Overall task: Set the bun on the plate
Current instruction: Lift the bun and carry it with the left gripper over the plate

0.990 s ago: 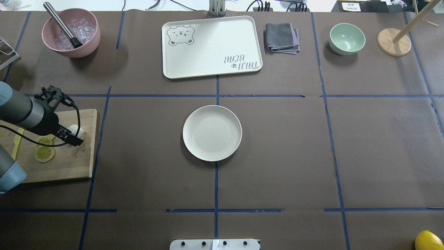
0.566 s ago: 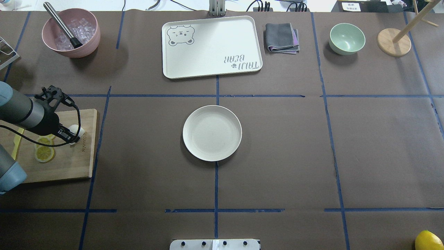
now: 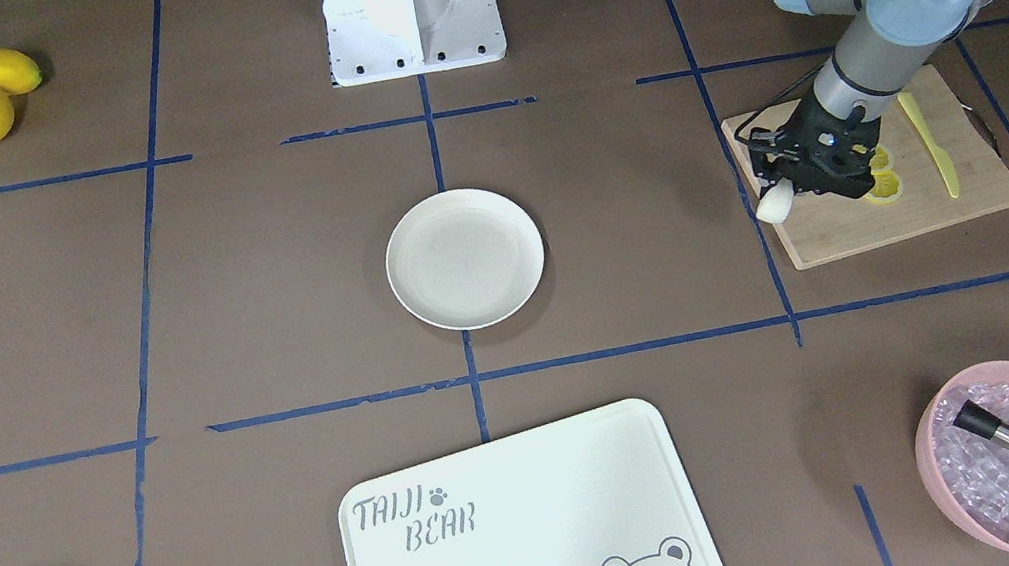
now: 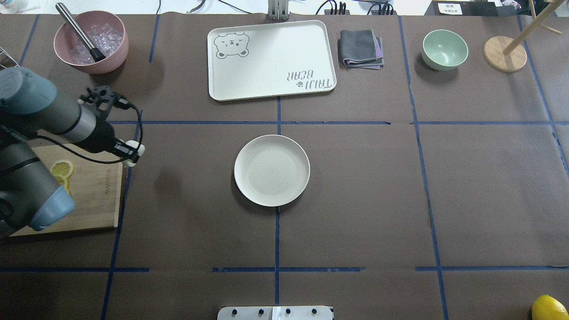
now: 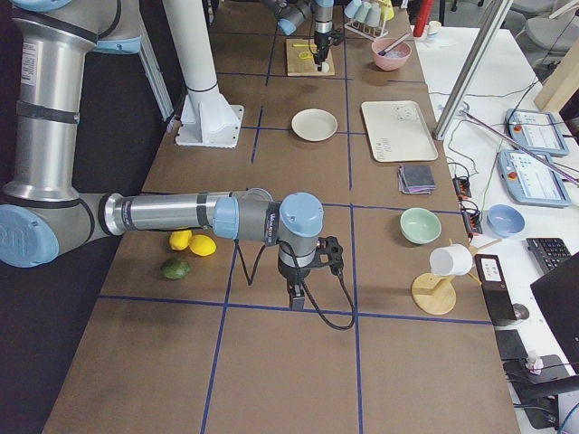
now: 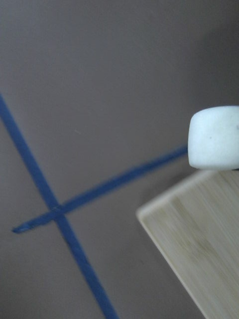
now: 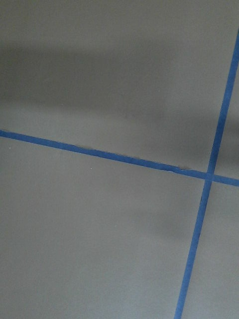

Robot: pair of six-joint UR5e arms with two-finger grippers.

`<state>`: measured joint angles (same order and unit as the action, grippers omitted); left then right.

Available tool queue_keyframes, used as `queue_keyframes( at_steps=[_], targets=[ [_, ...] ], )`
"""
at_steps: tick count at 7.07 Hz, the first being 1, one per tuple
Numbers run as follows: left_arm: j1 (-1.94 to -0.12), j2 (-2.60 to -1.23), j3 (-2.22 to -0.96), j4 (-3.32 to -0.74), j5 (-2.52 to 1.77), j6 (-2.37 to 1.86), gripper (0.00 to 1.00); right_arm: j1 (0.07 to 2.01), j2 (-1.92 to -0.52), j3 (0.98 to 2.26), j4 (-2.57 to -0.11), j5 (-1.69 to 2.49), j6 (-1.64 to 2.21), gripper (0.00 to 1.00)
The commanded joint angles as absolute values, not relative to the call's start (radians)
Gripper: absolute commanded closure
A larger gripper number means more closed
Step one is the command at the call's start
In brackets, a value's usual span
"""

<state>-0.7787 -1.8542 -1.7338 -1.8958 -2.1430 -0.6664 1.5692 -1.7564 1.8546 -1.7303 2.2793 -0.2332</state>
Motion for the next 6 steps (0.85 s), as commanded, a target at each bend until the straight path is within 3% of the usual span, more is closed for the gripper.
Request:
queue_keyframes(
  at_steps=[1, 2, 4, 6],
  targets=[
    [-0.636, -2.126, -1.703, -1.673, -2.043, -0.957, 0.68, 1.569, -1.756, 1.855, -1.73, 2.279, -0.233, 0.0],
    [-0.552, -2.234, -1.645, -1.675, -1.934, -1.101, 0.68, 1.569, -1.756, 1.855, -1.73, 2.279, -0.233, 0.0],
    [-0.488, -2.47, -1.409, -1.687, -1.895, -1.256, 0.68, 1.569, -1.755, 1.853, -1.73, 2.278, -0.232, 0.0],
    [-0.436, -2.465, -1.367, -1.739, -1.813, -1.259, 0.61, 1.569, -1.756, 1.853, -1.732, 2.279, -0.232, 0.0]
  ],
)
